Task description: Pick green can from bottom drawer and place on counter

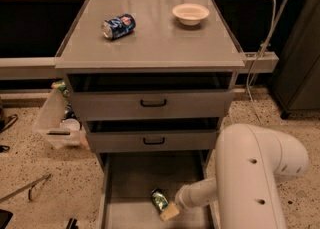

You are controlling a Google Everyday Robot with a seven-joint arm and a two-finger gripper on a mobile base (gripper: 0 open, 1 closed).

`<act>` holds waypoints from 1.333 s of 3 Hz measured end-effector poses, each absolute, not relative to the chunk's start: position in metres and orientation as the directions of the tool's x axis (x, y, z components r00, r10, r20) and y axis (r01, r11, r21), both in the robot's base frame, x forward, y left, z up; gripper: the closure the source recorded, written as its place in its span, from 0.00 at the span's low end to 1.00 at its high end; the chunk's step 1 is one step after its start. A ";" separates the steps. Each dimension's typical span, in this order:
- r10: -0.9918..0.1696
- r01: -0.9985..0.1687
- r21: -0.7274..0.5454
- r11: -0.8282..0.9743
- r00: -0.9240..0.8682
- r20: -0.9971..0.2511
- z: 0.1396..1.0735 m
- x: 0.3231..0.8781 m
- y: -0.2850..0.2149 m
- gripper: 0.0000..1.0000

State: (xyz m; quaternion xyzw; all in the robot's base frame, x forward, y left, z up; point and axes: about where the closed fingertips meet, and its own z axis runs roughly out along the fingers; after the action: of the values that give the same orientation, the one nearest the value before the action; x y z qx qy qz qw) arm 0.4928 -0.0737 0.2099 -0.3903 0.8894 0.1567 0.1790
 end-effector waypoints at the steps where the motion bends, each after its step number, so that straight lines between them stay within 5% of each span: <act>1: -0.582 -0.717 0.185 0.672 -0.665 -0.468 0.198 0.489 -0.067 0.00; 4: -0.526 -0.695 0.262 0.669 -0.692 -0.493 0.165 0.476 -0.049 0.00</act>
Offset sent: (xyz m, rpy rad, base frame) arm -0.0034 0.0070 -0.0131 0.0583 0.0121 -0.0483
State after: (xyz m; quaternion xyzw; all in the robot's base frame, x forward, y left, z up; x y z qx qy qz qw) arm 0.4761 -0.0488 0.1652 -0.3420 0.8932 0.2200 0.1919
